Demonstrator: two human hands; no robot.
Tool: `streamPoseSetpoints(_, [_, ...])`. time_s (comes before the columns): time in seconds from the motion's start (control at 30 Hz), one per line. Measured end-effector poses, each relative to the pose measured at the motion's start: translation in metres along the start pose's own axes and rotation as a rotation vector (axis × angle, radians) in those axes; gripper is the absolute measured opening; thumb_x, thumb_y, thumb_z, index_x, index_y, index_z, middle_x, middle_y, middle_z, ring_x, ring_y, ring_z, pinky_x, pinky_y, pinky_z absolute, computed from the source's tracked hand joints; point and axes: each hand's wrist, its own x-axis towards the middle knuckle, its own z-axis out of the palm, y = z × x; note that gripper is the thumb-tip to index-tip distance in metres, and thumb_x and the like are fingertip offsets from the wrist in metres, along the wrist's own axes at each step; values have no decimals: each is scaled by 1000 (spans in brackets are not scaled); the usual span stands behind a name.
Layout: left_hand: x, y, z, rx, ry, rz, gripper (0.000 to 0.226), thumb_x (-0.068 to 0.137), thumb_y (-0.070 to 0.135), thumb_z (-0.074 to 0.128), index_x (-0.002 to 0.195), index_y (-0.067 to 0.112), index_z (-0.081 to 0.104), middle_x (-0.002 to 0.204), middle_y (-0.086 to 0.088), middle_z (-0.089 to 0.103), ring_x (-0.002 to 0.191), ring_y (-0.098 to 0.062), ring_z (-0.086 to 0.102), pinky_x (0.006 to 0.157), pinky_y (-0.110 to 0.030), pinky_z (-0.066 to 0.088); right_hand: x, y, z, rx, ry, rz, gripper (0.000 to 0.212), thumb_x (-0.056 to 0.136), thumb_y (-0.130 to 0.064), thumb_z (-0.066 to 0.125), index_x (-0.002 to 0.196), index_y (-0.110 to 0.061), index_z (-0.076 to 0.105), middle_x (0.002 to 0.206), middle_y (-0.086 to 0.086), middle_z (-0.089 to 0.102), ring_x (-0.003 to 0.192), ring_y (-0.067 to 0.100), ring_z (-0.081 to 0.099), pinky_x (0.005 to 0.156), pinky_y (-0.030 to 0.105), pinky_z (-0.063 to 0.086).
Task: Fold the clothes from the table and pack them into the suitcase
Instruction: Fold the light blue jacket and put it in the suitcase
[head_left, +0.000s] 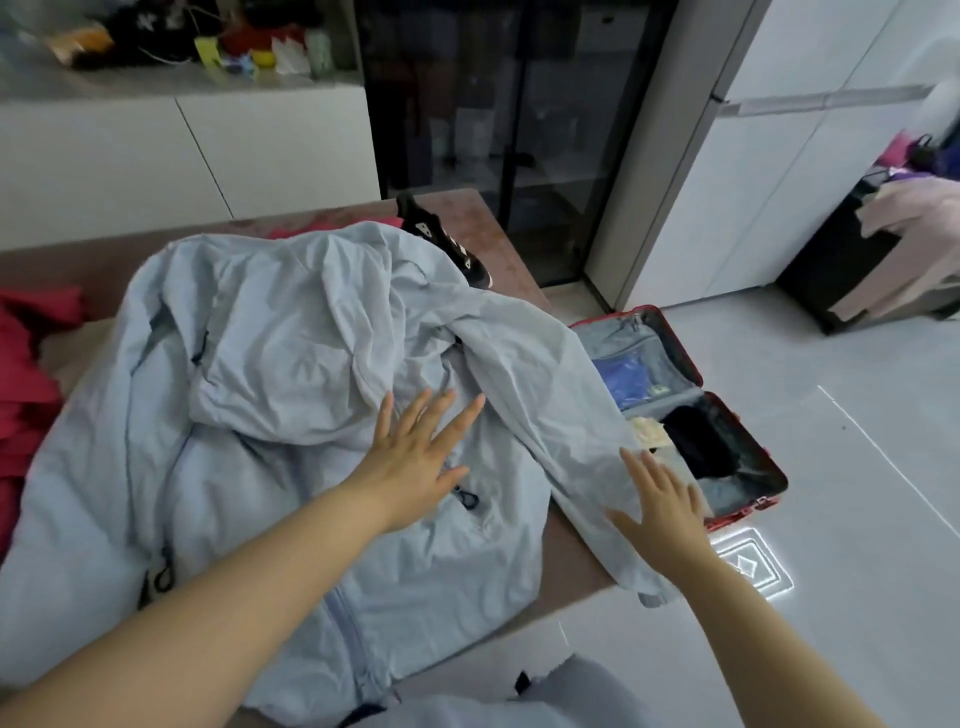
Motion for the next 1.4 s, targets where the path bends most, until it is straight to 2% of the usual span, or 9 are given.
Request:
streamPoseSetpoints(0.23, [31,86,31,-46,-40,-13,70,99,46,28,132,38,-33,156,5,-17,144,-19,-18,110,-46,-18,6,50,-21,-57,-97,-151,84,92,-38,56,150,-33,-5,159,-3,-2,146,23,3,117,43,-2])
streamPoseSetpoints(0.37, [44,131,49,-78,-106,2,69,99,45,29,141,38,-26,157,4,-18,143,-18,-20,110,-45,-21,12,86,-26,-73,-247,-39,80,87,-46,58,148,-17,14,150,5,33,138,28,29,117,42,11])
streamPoseSetpoints(0.47, [47,151,58,-104,-146,-42,72,98,45,32,142,37,-25,156,4,-19,143,-18,-22,109,-44,-22,15,99,-31,-98,-350,-86,18,91,-38,53,95,-21,51,93,-2,59,103,24,54,105,37,29])
streamPoseSetpoints(0.53, [46,162,57,-107,-139,-33,74,97,48,34,145,32,-20,157,5,-13,144,-16,-17,110,-43,-21,18,102,-39,-38,-329,-115,30,92,-31,52,67,-21,39,68,-6,46,83,24,52,77,29,39])
streamPoseSetpoints(0.73, [49,195,20,-421,306,90,71,76,67,43,134,27,47,133,9,51,130,-8,36,110,-25,-18,20,64,-101,252,-82,-292,36,92,-31,56,63,-14,42,59,-4,41,58,14,39,50,24,27])
streamPoseSetpoints(0.87, [41,202,-6,-582,576,5,83,60,69,65,128,23,51,121,9,58,109,-6,48,117,-43,2,17,14,-140,470,-25,-305,37,86,-35,65,58,-17,49,51,-7,42,50,10,39,48,24,27])
streamPoseSetpoints(1.07, [13,197,-20,-462,729,-324,115,55,64,72,144,13,21,138,-5,38,123,-22,39,108,-39,28,4,-70,-156,588,-115,-391,28,90,-27,58,91,-3,71,82,17,67,74,31,61,70,36,51])
streamPoseSetpoints(1.23, [-10,139,-29,-868,860,-599,71,84,7,62,141,19,21,118,-3,51,105,-28,57,81,-26,46,-26,-114,-136,763,-324,-652,22,94,-15,54,109,-4,66,102,12,69,83,11,61,78,13,45])
streamPoseSetpoints(1.4, [-50,56,-53,-881,923,-816,30,88,5,58,118,6,55,112,-8,59,99,-20,55,75,-15,34,-4,-106,-109,589,-197,-730,29,92,-20,58,121,-21,57,116,-13,53,110,6,50,91,20,38])
